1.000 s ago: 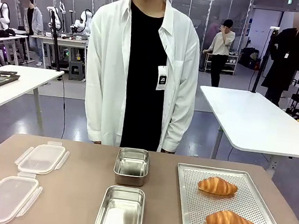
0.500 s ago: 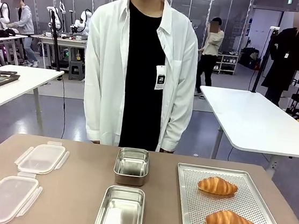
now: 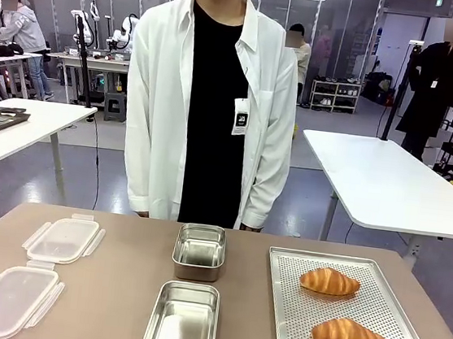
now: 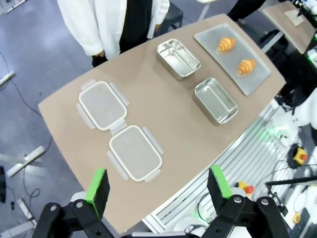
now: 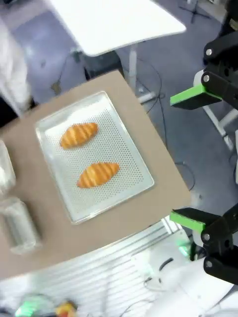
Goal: Place the bread into the airtight container.
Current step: Pick up a Butter Roll and place it into an empty Airtight Container.
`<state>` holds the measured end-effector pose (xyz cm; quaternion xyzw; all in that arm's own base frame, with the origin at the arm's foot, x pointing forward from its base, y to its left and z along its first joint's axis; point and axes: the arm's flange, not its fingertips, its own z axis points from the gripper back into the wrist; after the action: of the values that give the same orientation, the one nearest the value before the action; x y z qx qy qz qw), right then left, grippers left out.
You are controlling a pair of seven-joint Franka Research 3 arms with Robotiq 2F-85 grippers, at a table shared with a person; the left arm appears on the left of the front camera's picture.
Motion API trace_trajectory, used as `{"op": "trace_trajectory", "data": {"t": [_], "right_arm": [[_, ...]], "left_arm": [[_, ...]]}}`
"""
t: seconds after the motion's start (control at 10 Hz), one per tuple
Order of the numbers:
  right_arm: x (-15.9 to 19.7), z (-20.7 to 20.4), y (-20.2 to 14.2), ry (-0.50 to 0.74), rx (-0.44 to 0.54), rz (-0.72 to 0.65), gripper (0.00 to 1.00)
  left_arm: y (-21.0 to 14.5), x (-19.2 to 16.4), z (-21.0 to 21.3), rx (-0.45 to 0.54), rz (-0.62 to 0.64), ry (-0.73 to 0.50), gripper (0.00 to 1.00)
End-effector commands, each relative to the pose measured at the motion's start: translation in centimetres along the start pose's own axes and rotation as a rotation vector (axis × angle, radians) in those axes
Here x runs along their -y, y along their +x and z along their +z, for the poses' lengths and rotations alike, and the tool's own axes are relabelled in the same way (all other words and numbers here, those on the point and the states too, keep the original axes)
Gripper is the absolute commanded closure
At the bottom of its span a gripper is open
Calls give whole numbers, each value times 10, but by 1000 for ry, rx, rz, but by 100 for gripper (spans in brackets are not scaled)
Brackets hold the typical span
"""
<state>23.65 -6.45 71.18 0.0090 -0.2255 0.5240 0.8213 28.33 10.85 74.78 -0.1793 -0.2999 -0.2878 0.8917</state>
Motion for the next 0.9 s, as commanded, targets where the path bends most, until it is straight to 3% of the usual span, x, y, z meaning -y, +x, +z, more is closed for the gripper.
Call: {"op": "trace_trajectory", "data": {"t": [0.0,0.2,0.3,0.4,0.6,0.8], "right_arm": [[-20,-21,12,-70,-27,740,0],[-23,-63,43,23,-1,703,0],[-25,-96,59,63,-28,654,0],[-28,-134,69,8,-106,646,0],[-27,-197,72,42,-69,649,0],[-25,-248,64,93,-148,588,0]], "left_arm": [[0,2,2,5,-21,-3,0],[0,2,2,5,-21,-3,0],[0,2,2,5,-21,-3,0],[0,2,2,5,-21,-3,0],[0,2,2,5,-21,-3,0],[0,2,2,5,-21,-3,0]]}}
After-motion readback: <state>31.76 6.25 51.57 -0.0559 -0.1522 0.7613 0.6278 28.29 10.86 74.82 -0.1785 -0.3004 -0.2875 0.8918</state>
